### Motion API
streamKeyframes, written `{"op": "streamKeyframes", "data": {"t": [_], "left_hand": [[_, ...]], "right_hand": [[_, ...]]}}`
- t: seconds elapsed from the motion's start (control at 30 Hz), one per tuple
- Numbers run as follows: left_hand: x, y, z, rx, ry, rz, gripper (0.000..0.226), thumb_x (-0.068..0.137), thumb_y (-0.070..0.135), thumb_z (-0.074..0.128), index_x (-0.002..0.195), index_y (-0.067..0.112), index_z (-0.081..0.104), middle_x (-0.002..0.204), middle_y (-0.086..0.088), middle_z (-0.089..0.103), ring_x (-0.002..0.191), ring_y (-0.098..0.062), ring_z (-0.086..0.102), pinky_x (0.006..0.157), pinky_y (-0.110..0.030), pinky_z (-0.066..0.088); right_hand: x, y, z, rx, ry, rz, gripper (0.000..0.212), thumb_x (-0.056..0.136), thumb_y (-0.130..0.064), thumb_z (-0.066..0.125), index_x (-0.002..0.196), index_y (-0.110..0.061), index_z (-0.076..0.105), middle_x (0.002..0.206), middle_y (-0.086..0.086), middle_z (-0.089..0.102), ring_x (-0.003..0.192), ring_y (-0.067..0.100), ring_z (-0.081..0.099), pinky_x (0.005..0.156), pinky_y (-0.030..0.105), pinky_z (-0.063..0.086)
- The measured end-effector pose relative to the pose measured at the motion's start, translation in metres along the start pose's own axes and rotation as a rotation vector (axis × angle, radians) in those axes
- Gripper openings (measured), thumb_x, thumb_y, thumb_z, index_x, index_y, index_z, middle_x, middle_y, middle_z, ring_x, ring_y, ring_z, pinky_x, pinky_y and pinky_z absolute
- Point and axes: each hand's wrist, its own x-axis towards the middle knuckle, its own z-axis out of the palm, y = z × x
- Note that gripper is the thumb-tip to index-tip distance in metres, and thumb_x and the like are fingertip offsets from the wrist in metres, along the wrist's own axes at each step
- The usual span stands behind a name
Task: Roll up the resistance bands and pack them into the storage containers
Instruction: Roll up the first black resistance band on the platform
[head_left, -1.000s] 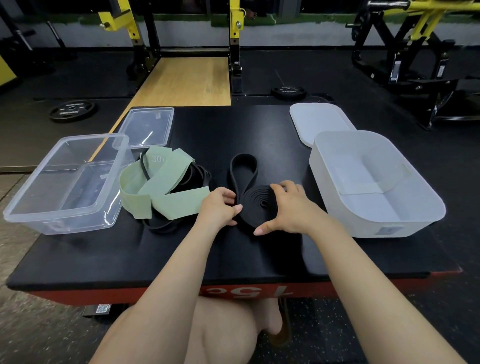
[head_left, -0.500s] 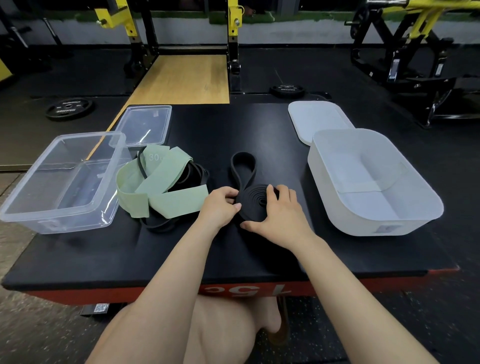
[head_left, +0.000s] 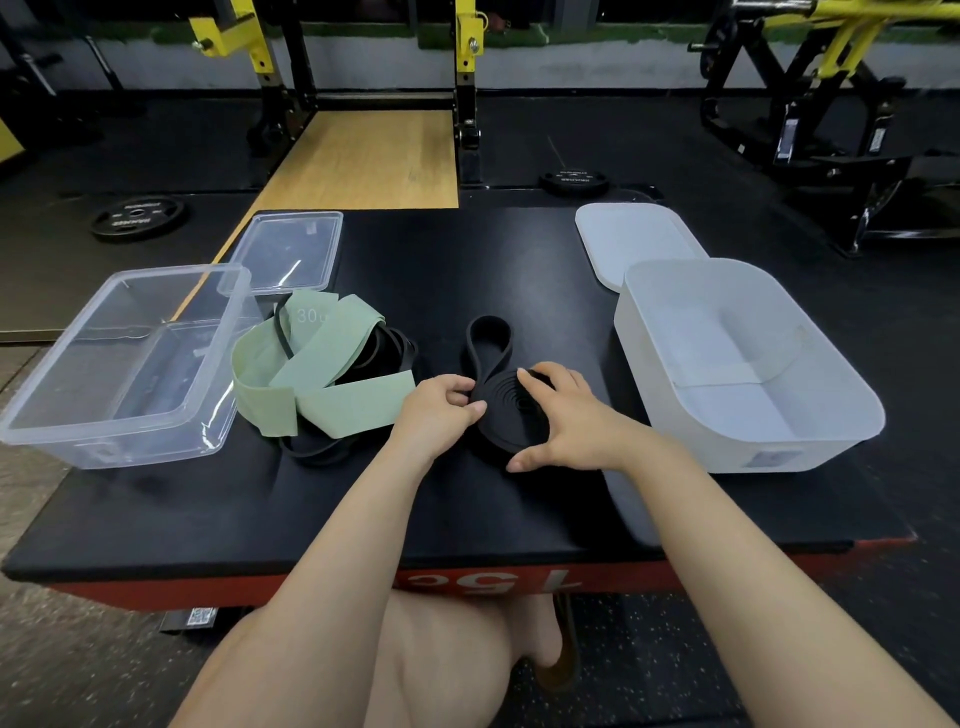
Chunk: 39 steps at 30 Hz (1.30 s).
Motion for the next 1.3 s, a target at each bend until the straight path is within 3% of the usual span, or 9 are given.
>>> {"op": "streamKeyframes", "data": {"t": [0.13,0.3,0.5,0.63,0.77,0.9,1.07,1.13,1.3], "left_hand": [[0.0,0.0,0.001,0.045,0.03,0.014,0.028,0.086,0.012,0.064,0.115,0.011,0.061,0.106,-0.01,0.066,0.103,-0.024,0.062,0.095,-0.038,0.049],[0.001,0.0,0.003,0.029,0.047,0.023,0.019,0.085,0.006,0.063,0.104,0.007,0.061,0.097,-0.003,0.06,0.094,-0.016,0.058,0.091,-0.027,0.045],[0.005,0.0,0.001,-0.039,0.035,-0.008,0.018,0.083,-0.001,0.063,0.095,0.011,0.058,0.098,-0.006,0.061,0.097,-0.017,0.059,0.094,-0.028,0.047],[0.006,-0.001,0.001,-0.063,0.031,-0.019,0.024,0.082,-0.002,0.064,0.101,0.011,0.056,0.104,-0.008,0.062,0.099,-0.018,0.059,0.097,-0.032,0.048],[0.006,0.0,0.002,-0.088,0.014,-0.024,0.04,0.083,-0.004,0.062,0.121,0.007,0.054,0.119,-0.009,0.062,0.108,-0.02,0.059,0.1,-0.036,0.046],[0.005,0.0,0.004,-0.068,-0.003,0.0,0.046,0.085,-0.004,0.059,0.129,0.007,0.053,0.124,-0.01,0.06,0.111,-0.019,0.057,0.102,-0.031,0.043],[0.003,0.003,0.002,-0.095,-0.044,-0.003,0.044,0.085,-0.007,0.056,0.128,0.005,0.055,0.122,-0.009,0.06,0.107,-0.014,0.054,0.097,-0.023,0.042],[0.004,0.003,0.0,-0.124,-0.049,-0.029,0.037,0.086,-0.004,0.057,0.123,0.004,0.058,0.119,-0.007,0.061,0.109,-0.017,0.055,0.098,-0.028,0.044],[0.005,0.001,-0.001,-0.074,0.043,-0.003,0.006,0.091,0.01,0.057,0.09,0.01,0.063,0.096,-0.006,0.062,0.087,-0.018,0.056,0.091,-0.037,0.05]], "right_hand": [[0.003,0.006,-0.006,0.012,-0.052,-0.036,0.113,0.071,-0.046,0.078,0.152,-0.017,0.006,0.156,-0.004,0.002,0.144,0.015,-0.002,0.118,0.034,0.015],[0.006,0.009,-0.011,0.021,-0.092,-0.056,0.114,0.069,-0.044,0.08,0.152,-0.018,0.007,0.157,-0.005,0.0,0.145,0.015,0.0,0.119,0.033,0.015],[-0.002,0.004,-0.003,0.087,-0.01,-0.003,0.116,0.067,-0.047,0.081,0.153,-0.021,0.006,0.159,-0.008,-0.004,0.146,0.011,-0.004,0.118,0.031,0.011],[-0.015,-0.005,0.007,0.046,0.118,0.144,0.119,0.067,-0.062,0.073,0.152,-0.017,0.003,0.159,-0.004,-0.001,0.146,0.014,-0.001,0.116,0.037,0.02],[-0.016,-0.024,0.023,-0.067,0.281,0.257,0.113,0.068,-0.076,0.059,0.148,-0.011,0.014,0.152,0.003,0.02,0.138,0.024,0.02,0.105,0.038,0.033],[-0.006,-0.029,0.028,-0.075,0.345,0.276,0.104,0.07,-0.073,0.06,0.142,-0.006,0.025,0.144,0.007,0.031,0.129,0.027,0.029,0.101,0.037,0.036],[-0.006,-0.022,0.023,-0.03,0.297,0.209,0.106,0.071,-0.064,0.066,0.146,-0.007,0.019,0.148,0.007,0.025,0.132,0.029,0.024,0.108,0.038,0.03],[-0.007,-0.019,0.019,-0.012,0.255,0.172,0.106,0.072,-0.061,0.069,0.148,-0.008,0.017,0.149,0.006,0.022,0.135,0.028,0.021,0.11,0.037,0.026],[-0.008,-0.01,0.007,0.022,0.121,0.077,0.111,0.072,-0.056,0.072,0.151,-0.011,0.009,0.156,0.001,0.011,0.141,0.024,0.009,0.115,0.036,0.018]]}}
